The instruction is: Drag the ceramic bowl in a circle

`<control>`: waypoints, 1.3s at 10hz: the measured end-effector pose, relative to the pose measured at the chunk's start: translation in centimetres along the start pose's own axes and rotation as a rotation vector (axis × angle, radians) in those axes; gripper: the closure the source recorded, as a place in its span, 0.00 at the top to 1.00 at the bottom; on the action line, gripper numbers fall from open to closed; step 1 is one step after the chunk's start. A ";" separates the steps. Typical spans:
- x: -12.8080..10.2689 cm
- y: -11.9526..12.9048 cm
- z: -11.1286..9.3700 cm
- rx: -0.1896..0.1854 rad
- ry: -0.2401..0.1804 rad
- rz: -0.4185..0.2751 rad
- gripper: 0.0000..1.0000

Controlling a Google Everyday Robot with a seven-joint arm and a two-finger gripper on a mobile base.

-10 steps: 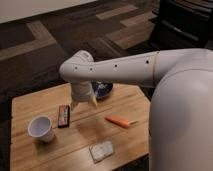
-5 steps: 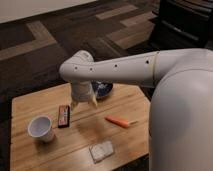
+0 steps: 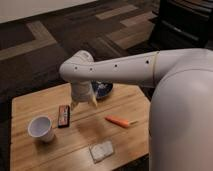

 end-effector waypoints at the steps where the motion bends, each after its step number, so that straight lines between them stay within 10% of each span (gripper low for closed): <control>1: 0.0 0.0 0.0 -0.001 -0.001 -0.002 0.65; 5: -2.6 2.4 1.3 -0.059 0.037 -0.146 0.65; 13: -13.1 7.3 1.4 0.029 0.042 -0.417 0.65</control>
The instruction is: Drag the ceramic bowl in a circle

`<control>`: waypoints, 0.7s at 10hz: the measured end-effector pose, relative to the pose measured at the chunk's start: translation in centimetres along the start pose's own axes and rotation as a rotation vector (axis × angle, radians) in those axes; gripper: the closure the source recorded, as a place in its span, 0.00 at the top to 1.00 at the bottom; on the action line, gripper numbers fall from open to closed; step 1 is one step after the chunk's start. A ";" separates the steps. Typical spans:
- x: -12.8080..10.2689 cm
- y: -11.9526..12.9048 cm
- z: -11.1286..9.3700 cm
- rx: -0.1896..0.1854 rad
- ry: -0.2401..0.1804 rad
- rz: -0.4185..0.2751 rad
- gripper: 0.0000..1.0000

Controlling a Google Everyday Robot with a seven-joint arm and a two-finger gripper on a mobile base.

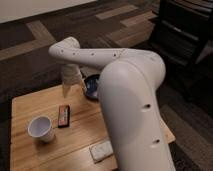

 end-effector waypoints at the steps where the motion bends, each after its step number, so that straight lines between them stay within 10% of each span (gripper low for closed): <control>1: -1.4 0.2 0.1 0.011 -0.005 -0.029 0.65; 7: -12.7 -3.3 0.5 0.137 -0.111 -0.187 0.65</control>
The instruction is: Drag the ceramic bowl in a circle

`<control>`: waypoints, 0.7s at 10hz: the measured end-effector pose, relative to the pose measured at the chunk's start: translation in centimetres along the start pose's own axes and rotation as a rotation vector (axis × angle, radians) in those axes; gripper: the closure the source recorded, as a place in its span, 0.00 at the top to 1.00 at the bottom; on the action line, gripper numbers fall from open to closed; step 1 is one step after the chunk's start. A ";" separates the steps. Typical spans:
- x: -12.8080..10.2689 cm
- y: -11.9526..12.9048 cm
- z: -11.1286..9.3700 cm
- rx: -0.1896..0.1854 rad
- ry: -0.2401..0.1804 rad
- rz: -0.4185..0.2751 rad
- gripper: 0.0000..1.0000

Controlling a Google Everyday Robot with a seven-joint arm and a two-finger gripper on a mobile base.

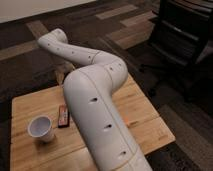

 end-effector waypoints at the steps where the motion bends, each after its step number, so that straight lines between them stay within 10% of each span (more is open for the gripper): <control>1: -1.6 -2.4 0.5 0.031 -0.029 0.004 0.65; 4: -2.6 -10.1 2.6 0.079 -0.078 0.088 0.65; 7: 2.6 -19.8 4.8 0.104 -0.063 0.266 0.65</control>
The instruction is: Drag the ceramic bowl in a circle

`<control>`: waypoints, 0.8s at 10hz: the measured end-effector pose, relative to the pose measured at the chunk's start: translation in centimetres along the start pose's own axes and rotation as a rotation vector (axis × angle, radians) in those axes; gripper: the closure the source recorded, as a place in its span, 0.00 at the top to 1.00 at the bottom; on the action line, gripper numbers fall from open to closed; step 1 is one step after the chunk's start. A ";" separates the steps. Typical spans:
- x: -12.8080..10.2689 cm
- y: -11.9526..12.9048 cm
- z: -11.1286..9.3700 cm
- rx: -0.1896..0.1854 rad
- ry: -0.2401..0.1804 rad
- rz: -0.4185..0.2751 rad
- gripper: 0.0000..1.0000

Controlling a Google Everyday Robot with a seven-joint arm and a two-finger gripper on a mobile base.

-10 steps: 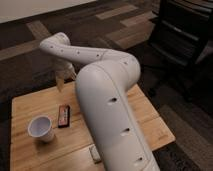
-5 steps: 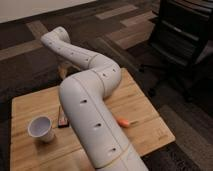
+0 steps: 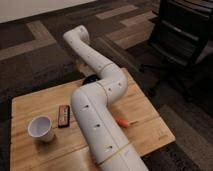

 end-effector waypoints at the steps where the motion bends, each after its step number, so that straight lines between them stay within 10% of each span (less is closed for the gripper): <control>1: 1.3 -3.2 0.1 0.009 0.008 0.062 0.65; 5: 6.4 -11.4 -2.4 0.030 0.038 0.239 0.65; 8: 13.3 -9.0 -7.1 -0.010 0.007 0.320 0.65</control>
